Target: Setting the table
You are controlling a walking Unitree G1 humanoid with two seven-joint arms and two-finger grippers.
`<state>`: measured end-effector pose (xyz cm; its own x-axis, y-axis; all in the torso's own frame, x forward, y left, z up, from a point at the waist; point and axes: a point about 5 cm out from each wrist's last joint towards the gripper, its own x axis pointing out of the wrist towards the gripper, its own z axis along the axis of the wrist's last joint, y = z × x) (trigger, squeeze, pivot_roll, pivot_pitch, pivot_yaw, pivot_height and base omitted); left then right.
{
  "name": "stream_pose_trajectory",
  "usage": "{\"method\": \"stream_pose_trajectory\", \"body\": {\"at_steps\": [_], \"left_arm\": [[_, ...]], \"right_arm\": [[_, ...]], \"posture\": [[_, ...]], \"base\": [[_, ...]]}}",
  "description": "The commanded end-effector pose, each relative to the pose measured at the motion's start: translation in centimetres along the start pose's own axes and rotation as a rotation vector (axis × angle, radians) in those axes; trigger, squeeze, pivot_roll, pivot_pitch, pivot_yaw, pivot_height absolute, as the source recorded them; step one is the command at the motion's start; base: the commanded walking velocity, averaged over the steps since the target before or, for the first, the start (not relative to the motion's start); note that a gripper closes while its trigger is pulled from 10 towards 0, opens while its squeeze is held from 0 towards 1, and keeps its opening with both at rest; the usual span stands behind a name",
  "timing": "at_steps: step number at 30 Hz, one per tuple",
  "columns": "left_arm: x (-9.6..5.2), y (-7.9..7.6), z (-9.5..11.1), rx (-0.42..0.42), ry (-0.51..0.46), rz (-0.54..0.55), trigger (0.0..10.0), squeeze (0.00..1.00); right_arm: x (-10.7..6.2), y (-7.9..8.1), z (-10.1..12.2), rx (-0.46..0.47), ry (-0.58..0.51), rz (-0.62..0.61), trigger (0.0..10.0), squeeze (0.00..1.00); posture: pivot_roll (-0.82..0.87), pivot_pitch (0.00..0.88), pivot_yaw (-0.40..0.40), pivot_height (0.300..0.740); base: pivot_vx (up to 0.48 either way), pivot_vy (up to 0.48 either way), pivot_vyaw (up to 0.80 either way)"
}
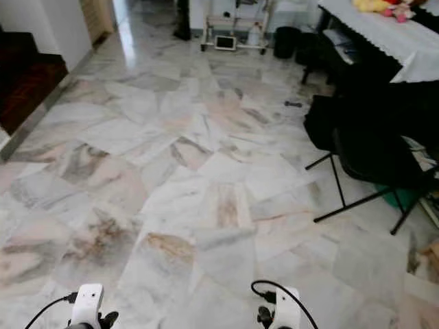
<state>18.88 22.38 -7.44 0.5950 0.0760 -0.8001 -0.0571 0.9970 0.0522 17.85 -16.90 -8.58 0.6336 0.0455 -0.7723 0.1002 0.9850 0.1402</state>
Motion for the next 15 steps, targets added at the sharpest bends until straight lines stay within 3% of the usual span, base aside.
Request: {"method": "stream_pose_trajectory", "body": {"at_steps": [1,15], "left_arm": [[-0.2,0.3,-0.7,-0.019,0.011,0.012,10.0,0.0],[-0.2,0.5,-0.4,-0.005,0.002,0.001,10.0,0.0]], "right_arm": [[0.0,0.0,-0.1,-0.004,0.01,-0.002,10.0,0.0],[-0.3,-0.2,-1.2,-0.007,0.051,-0.016,10.0,0.0]], "posture": [[0.14,0.0,-0.064,0.74],[0.14,0.0,-0.051,0.74]], "base": [[0.0,0.0,-0.77],[0.0,0.0,-0.77]]}}
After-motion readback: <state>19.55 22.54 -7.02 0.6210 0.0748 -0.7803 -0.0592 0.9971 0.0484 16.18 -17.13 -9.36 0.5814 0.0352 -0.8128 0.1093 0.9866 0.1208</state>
